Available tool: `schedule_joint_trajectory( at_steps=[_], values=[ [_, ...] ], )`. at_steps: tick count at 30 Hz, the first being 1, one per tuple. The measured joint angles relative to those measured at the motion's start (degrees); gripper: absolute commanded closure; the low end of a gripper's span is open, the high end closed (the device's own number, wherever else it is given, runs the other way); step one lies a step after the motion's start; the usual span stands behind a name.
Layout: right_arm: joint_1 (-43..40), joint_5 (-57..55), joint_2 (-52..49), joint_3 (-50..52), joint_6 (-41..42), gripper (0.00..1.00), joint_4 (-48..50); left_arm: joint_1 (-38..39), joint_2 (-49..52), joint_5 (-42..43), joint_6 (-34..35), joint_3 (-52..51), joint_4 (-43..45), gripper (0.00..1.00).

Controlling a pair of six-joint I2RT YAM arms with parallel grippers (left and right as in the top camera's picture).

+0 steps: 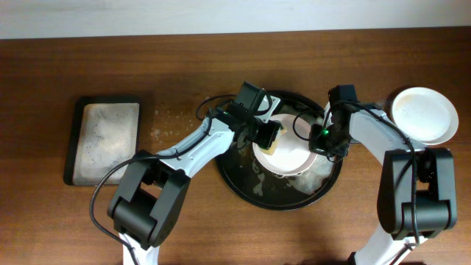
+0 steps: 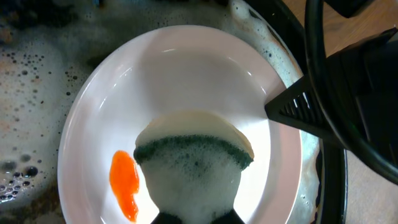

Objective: Clean dirty plates on tray and stack at the side
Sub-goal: 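Scrub the held plate with the sponge in the left gripper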

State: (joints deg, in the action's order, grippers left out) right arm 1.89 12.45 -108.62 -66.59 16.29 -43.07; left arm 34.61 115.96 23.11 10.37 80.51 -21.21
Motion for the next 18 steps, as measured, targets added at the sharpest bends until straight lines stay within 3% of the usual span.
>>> schedule_joint_trajectory(
  at_steps=[9, 18],
  values=[
    [-0.04, 0.17, -0.09, -0.07, 0.0, 0.9, 0.02, 3.04, 6.75, -4.35, 6.23, 0.02, 3.76, 1.0],
    [-0.04, 0.37, -0.15, -0.17, 0.09, 0.91, 0.02, 9.35, 6.84, -32.33, 0.52, 2.27, 0.35, 1.0]
  ],
)
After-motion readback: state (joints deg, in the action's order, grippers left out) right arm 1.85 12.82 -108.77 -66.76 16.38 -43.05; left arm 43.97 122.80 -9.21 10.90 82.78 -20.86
